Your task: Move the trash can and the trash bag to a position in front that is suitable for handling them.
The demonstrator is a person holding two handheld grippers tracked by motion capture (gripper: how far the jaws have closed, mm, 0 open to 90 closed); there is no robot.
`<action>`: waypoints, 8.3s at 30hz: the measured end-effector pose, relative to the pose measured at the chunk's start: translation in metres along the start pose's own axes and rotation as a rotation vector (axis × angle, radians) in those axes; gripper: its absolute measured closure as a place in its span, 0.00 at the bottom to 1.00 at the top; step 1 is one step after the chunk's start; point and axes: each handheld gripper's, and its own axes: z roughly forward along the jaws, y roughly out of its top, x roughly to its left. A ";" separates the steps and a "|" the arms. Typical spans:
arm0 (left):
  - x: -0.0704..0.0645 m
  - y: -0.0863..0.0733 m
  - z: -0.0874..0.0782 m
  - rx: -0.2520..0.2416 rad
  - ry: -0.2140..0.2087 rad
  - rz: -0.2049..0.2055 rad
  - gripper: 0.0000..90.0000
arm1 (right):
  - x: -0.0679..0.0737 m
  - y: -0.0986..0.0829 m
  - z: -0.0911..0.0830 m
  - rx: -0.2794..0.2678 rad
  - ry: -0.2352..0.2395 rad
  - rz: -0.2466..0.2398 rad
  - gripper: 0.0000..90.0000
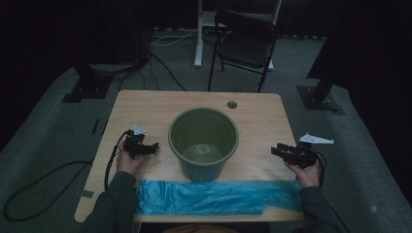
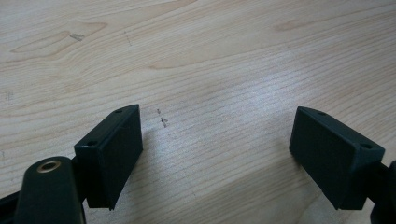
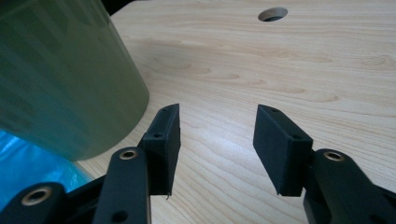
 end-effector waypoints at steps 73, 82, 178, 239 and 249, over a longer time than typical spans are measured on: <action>-0.005 0.003 -0.006 0.037 -0.015 0.014 0.40 | 0.086 -0.039 0.083 0.497 0.027 -0.476 1.00; -0.005 0.003 -0.006 0.037 -0.016 0.013 0.40 | 0.045 -0.029 0.067 0.474 -0.134 -0.338 0.78; -0.007 0.003 -0.005 0.031 -0.020 0.014 0.39 | 0.057 -0.009 0.107 0.577 0.130 -0.580 0.80; -0.009 0.005 -0.004 0.034 -0.032 0.029 0.39 | 0.026 0.078 0.158 0.267 -0.329 -0.107 0.99; -0.009 0.006 -0.003 0.034 -0.035 0.032 0.39 | 0.027 0.077 0.167 0.263 -0.260 -0.105 0.99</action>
